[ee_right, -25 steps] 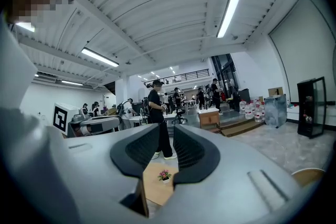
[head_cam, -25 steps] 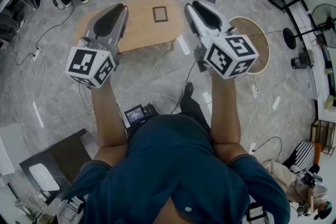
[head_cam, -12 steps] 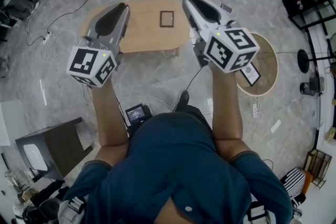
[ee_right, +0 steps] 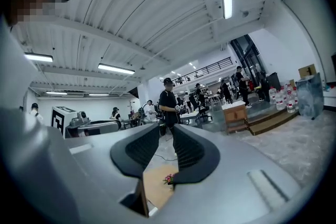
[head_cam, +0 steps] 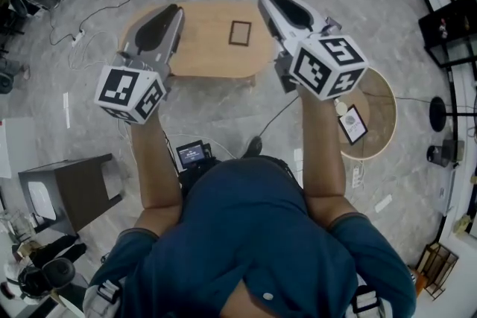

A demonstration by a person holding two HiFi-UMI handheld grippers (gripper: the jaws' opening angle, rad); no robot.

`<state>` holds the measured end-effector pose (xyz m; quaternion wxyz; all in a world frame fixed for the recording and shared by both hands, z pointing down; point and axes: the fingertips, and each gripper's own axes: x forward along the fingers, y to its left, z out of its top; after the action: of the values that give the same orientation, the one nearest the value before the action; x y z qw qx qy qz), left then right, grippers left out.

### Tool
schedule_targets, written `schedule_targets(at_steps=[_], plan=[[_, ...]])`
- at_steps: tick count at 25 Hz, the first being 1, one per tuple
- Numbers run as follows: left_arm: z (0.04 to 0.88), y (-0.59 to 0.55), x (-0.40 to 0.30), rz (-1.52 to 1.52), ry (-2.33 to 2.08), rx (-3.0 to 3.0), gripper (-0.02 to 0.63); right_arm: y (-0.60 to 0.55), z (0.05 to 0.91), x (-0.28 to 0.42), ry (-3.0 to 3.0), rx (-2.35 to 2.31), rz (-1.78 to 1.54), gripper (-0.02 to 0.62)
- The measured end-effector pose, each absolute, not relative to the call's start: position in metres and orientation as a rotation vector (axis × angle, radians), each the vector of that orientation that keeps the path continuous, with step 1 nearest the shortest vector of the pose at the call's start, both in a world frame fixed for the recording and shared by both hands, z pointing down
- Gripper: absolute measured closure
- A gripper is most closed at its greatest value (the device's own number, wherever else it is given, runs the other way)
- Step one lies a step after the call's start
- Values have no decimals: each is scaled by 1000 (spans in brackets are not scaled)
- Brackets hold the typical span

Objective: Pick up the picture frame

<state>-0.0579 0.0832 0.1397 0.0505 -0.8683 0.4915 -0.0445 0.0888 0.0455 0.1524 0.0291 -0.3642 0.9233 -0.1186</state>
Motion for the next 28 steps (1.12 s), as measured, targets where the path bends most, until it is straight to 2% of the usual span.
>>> schedule_targets(at_steps=[12, 23, 28], plan=[[155, 26, -58, -152, 1483, -2678, 568, -7, 173, 91, 2831, -1152, -432, 503], [159, -103, -46, -100, 1244, -2826, 568, -95, 170, 115, 2719, -1441, -431, 503], [157, -149, -53, -95, 1148, -2877, 568, -129, 171, 104, 2672, -1526, -450, 503]])
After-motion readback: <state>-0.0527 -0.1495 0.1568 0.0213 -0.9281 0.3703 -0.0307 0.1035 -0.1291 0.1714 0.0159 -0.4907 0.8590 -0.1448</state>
